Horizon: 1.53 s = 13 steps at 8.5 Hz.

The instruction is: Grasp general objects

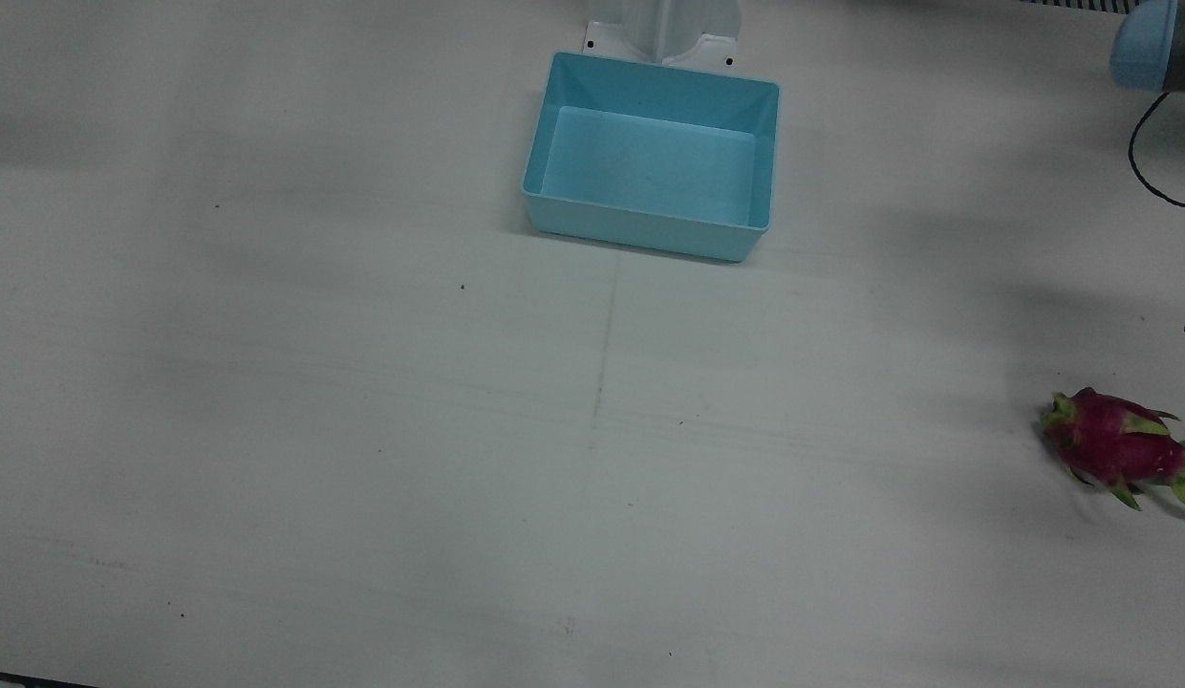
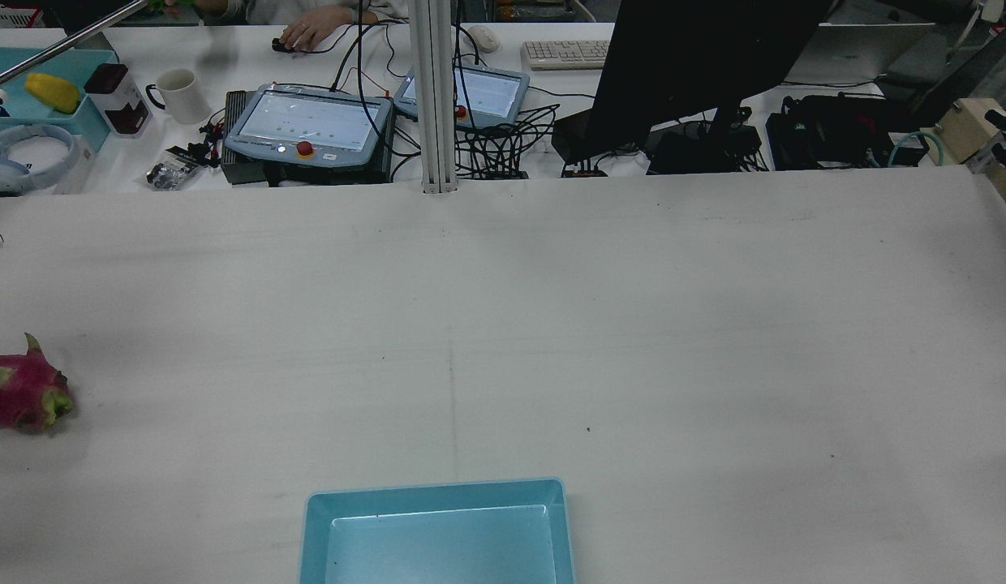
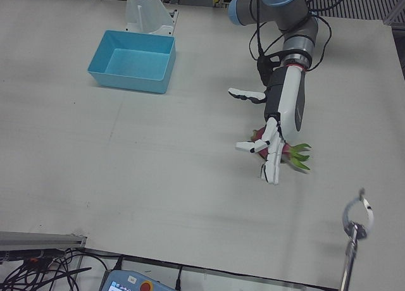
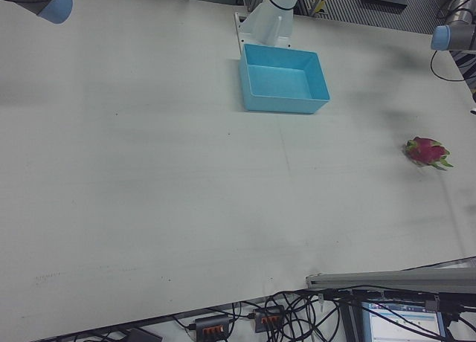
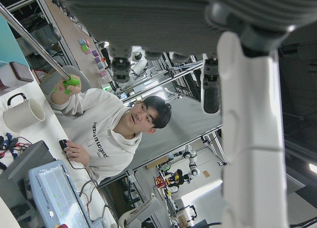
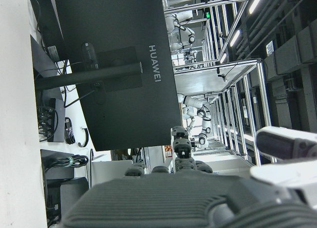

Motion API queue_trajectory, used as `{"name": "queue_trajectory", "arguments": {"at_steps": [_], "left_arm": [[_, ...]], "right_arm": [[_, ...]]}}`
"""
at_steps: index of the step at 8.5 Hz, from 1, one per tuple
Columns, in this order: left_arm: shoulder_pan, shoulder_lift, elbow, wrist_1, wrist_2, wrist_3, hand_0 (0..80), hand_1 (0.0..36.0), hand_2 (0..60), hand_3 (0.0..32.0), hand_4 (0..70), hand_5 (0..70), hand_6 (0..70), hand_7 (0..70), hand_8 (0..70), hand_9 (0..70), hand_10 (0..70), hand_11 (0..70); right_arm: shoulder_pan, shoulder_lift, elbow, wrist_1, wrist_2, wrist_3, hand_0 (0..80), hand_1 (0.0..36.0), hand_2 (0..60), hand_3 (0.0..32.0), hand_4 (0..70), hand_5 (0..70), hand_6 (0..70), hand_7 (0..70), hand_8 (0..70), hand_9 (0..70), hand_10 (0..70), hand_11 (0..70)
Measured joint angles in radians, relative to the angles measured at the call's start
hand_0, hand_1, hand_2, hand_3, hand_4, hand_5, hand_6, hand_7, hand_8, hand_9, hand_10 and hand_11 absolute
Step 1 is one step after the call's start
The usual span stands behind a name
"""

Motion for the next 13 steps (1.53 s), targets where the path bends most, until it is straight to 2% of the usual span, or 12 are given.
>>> {"name": "queue_trajectory", "arguments": {"at_steps": [9, 10, 11, 12, 13], "left_arm": [[-0.006, 0.002, -0.030, 0.003, 0.006, 0.001, 56.2, 20.3, 0.0, 8.8, 2.6, 0.0, 0.0, 1.8, 0.0, 0.0, 0.0, 0.1], [-0.005, -0.005, -0.051, 0.032, 0.028, 0.008, 56.8, 20.3, 0.0, 7.6, 3.8, 0.0, 0.0, 2.4, 0.0, 0.0, 0.0, 0.3], [-0.009, -0.023, -0.072, 0.068, 0.060, 0.036, 58.2, 21.2, 0.0, 4.0, 6.3, 0.7, 0.0, 5.0, 0.0, 0.0, 0.0, 1.0], [-0.015, -0.041, -0.089, 0.105, 0.100, 0.088, 61.5, 22.9, 0.0, 0.2, 9.5, 10.8, 0.2, 8.7, 0.0, 0.3, 0.0, 2.1], [-0.021, -0.050, -0.105, 0.134, 0.136, 0.166, 64.5, 24.4, 0.0, 0.0, 11.0, 18.2, 0.7, 10.3, 0.0, 0.6, 0.2, 3.1]], "right_arm": [[0.000, 0.000, 0.000, 0.000, 0.000, 0.000, 0.0, 0.0, 0.0, 0.0, 0.0, 0.0, 0.0, 0.0, 0.0, 0.0, 0.0, 0.0], [0.000, 0.000, 0.000, 0.000, 0.000, 0.000, 0.0, 0.0, 0.0, 0.0, 0.0, 0.0, 0.0, 0.0, 0.0, 0.0, 0.0, 0.0], [0.000, 0.000, 0.000, 0.000, 0.000, 0.000, 0.0, 0.0, 0.0, 0.0, 0.0, 0.0, 0.0, 0.0, 0.0, 0.0, 0.0, 0.0], [0.001, 0.000, 0.001, -0.001, 0.000, 0.000, 0.0, 0.0, 0.0, 0.0, 0.0, 0.0, 0.0, 0.0, 0.0, 0.0, 0.0, 0.0], [0.001, 0.000, 0.001, 0.000, 0.000, 0.000, 0.0, 0.0, 0.0, 0.0, 0.0, 0.0, 0.0, 0.0, 0.0, 0.0, 0.0, 0.0]]}}
